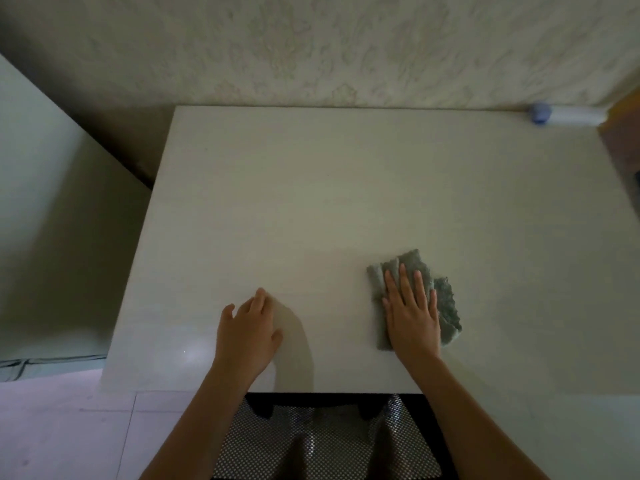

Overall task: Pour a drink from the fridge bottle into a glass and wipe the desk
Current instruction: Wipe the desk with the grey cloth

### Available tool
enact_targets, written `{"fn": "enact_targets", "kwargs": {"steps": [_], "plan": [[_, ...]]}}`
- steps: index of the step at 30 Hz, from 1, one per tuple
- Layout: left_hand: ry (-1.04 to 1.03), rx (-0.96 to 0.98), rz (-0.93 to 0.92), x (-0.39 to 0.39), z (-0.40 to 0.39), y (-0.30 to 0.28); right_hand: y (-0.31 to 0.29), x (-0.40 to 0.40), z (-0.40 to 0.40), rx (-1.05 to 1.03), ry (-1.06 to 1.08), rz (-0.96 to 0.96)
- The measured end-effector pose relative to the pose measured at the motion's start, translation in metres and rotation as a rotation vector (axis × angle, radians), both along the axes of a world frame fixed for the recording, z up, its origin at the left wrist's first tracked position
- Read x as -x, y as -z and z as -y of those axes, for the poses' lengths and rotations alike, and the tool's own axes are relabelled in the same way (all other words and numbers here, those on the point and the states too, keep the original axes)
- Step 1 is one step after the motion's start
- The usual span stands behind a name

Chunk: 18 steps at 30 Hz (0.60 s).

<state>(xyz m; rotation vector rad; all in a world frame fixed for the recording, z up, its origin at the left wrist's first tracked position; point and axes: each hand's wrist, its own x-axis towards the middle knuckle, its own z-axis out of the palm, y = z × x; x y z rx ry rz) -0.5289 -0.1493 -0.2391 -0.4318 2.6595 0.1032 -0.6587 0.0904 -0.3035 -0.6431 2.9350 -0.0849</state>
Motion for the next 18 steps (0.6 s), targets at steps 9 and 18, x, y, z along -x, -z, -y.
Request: {"fn": "enact_targets", "kwargs": {"steps": [9,18], "plan": [[0.071,-0.030,-0.144,0.044,-0.058,0.003,-0.014,0.031,-0.051,0.008,-0.046,0.058],[0.157,-0.077,-0.276,0.117,-0.144,0.003,-0.033,0.072,-0.161,0.100,0.138,-0.034]]}}
